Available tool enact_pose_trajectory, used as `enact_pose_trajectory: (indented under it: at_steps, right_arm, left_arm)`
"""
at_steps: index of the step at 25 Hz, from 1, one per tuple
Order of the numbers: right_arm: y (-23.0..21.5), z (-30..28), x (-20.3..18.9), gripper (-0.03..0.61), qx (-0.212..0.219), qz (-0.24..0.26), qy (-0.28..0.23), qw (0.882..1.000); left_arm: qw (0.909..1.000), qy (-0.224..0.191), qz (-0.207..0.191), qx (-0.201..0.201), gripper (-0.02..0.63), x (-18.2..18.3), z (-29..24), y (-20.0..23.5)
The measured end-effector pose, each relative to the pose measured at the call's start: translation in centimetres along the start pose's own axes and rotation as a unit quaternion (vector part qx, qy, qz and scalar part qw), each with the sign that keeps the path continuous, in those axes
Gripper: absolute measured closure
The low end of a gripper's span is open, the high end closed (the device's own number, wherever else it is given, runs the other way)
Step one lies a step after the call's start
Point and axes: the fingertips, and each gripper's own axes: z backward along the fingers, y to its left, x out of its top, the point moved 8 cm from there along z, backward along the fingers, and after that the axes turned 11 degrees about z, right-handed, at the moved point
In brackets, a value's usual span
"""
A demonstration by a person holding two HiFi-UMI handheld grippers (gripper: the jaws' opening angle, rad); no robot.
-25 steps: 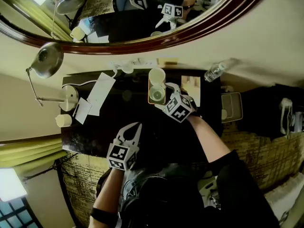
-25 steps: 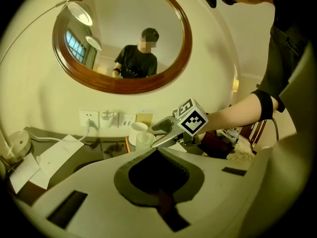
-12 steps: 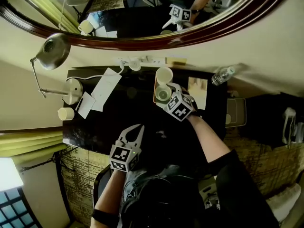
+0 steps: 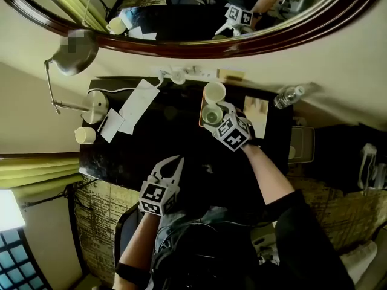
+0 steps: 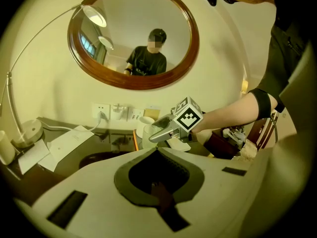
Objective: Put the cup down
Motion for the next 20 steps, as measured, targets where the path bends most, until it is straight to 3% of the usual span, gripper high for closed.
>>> enact_pose_trajectory:
  at_steps: [11,20]
  right_arm:
    - [2.3,1.5,1.3,0.210,0.021,0.038,-0.022,0.999]
    - [8.9,0.4,3.6,0.210,0.096,0.079,-0.046,0.991]
  left_arm:
    - [0.9998,-0.009,0.011,0.011,0.611,-0.9,1.1,0.2]
    - [0.9991,-0.021,0.019,0.031,0.611,-1.6,3.5,0.4]
